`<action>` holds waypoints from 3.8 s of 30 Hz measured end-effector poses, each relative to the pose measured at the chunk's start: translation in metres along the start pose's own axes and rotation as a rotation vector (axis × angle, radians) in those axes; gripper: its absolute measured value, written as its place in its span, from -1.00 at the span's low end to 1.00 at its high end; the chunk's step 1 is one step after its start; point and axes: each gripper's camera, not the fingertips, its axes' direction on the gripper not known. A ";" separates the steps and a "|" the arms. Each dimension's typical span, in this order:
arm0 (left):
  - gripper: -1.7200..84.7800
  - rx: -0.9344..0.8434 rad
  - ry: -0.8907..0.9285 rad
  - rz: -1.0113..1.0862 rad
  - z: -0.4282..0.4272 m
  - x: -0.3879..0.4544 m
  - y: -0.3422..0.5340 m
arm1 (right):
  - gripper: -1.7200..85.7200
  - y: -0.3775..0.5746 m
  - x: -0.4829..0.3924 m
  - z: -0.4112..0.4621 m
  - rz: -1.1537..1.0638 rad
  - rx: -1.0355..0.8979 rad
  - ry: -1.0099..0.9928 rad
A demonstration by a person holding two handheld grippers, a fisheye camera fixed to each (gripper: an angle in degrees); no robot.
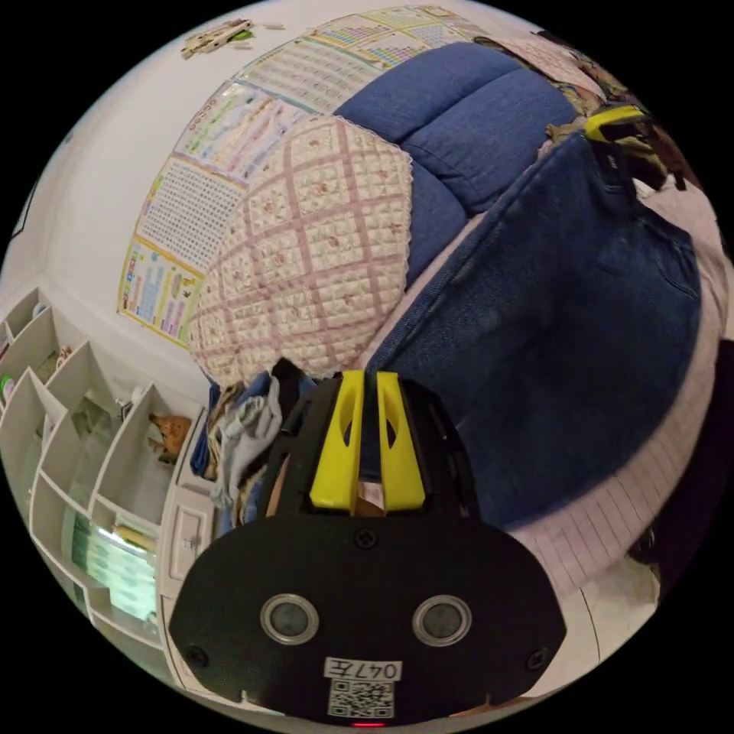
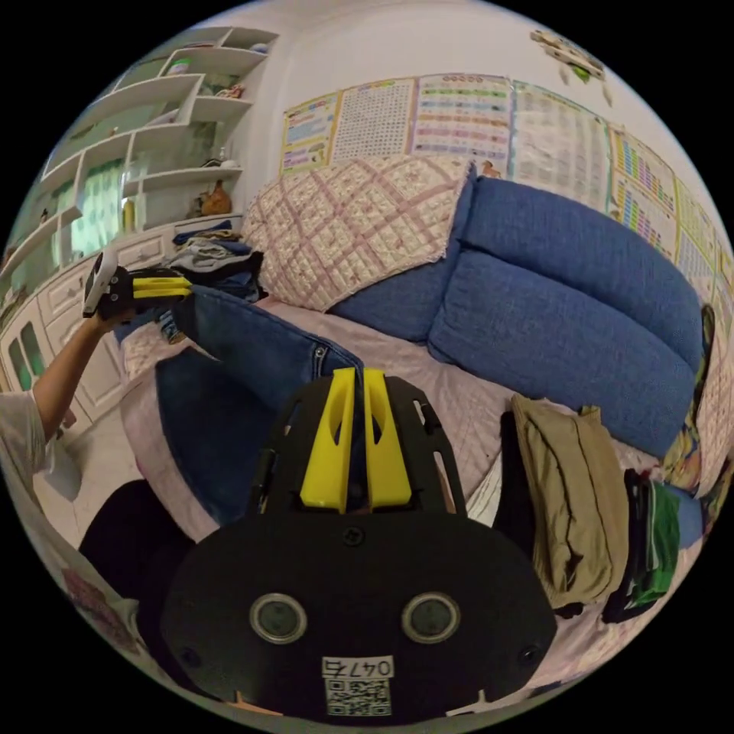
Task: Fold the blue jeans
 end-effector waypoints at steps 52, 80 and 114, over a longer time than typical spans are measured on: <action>-0.76 0.440 0.377 -0.329 -0.145 0.219 0.535 | -0.97 -0.063 -0.296 -0.331 -0.464 -0.089 0.180; -0.96 0.335 0.333 -0.162 -0.005 0.333 0.686 | -0.97 -0.137 -0.266 -0.322 -0.282 -0.186 0.164; -0.98 0.033 0.549 -0.259 0.140 0.205 0.461 | -0.98 -0.300 -0.314 0.025 -0.308 -0.363 -0.195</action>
